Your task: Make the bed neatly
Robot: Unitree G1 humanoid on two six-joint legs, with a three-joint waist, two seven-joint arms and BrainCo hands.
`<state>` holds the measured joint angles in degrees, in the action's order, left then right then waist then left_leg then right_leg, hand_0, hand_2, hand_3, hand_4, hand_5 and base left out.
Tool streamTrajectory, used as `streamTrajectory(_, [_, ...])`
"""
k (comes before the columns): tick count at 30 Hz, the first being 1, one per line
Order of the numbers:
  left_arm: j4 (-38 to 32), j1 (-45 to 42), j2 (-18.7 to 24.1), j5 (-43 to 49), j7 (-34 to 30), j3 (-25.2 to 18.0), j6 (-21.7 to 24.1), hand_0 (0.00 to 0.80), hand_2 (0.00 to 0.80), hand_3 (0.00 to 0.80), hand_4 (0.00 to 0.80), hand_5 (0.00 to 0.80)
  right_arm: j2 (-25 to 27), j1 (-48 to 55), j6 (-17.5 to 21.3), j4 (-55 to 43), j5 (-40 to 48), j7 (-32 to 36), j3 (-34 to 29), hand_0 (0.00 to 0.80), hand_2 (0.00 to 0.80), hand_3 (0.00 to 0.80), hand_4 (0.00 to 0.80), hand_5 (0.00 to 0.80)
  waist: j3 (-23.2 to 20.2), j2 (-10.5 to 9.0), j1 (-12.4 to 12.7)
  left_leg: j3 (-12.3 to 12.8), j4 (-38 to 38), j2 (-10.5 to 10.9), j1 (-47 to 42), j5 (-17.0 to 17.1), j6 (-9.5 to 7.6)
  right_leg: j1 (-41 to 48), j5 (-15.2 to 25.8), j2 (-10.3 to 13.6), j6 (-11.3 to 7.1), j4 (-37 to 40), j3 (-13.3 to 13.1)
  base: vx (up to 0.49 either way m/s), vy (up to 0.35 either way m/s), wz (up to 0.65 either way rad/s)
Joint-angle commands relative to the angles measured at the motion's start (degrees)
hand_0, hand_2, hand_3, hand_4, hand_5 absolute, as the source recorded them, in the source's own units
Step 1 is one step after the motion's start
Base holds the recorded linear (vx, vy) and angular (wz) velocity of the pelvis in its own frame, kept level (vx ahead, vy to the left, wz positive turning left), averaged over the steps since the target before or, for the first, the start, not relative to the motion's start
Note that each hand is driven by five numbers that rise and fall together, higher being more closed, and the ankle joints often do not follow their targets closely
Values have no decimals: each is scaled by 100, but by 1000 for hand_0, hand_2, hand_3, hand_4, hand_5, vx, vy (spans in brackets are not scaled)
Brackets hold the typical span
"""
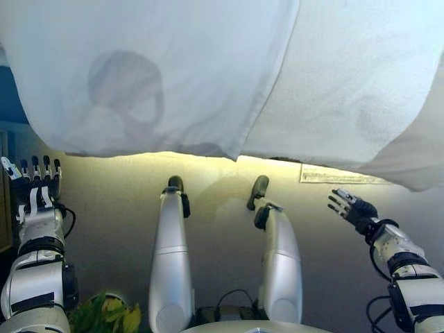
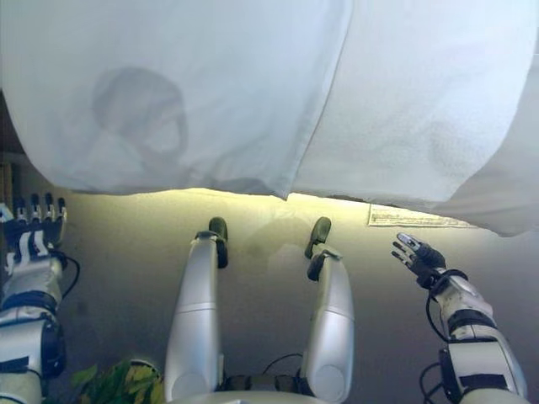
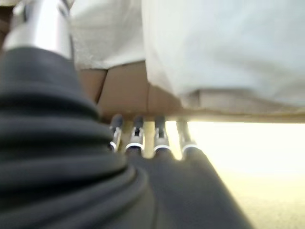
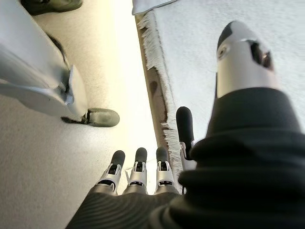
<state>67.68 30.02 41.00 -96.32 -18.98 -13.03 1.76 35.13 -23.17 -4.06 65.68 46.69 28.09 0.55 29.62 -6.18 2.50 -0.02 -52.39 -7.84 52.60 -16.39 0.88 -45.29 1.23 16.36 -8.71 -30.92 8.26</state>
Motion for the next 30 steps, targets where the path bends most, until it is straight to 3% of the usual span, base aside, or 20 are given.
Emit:
streamTrajectory(1, [111, -223, -183, 321, -179, -367, 56, 0, 0, 0, 0, 0, 125, 140, 197, 181, 127, -51, -442, 0, 0, 0, 0, 0, 17, 112, 166, -77, 1014, -54, -697, 488, 489, 341, 316, 348, -157, -72, -132, 18, -149, 4])
streamTrajectory(15, [2, -1124, -1189, 1261, -280, -177, 1, 0, 0, 0, 0, 0, -537, 782, 244, 34, 26, 27, -668, 0, 0, 0, 0, 0, -631, 236, 45, 228, 2352, -40, -2524, 848, 605, 2031, 291, 487, -184, 1084, 66, 61, -128, 1])
streamTrajectory(21, [139, -1343, -1387, 2628, 64, 112, 97, 0, 0, 0, 0, 0, -999, 1184, 140, -89, -171, 112, -596, 0, 0, 0, 0, 0, -1093, 229, -12, 486, 3291, 0, -3448, 1249, 576, 2876, 386, 489, -194, 1640, 261, 90, -156, 3])
streamTrajectory(25, [372, -1623, -1563, 3941, 126, 542, 220, 0, 0, 0, 0, 0, -1114, 1421, 40, -17, -331, -27, -552, 0, 0, 0, 0, 0, -1591, 323, -75, 636, 4203, 28, -4295, 1530, 560, 3649, 496, 357, -190, 2346, 346, 174, -98, -7])
streamTrajectory(30, [619, -1910, -1728, 4865, 288, 794, 264, 0, 0, 0, 0, 0, -1393, 1664, -19, 131, -669, 31, -238, 0, 0, 0, 0, 0, -2087, 410, -150, 810, 4988, -72, -5068, 1836, 585, 4273, 622, 164, -162, 2928, 401, 148, -76, -11])
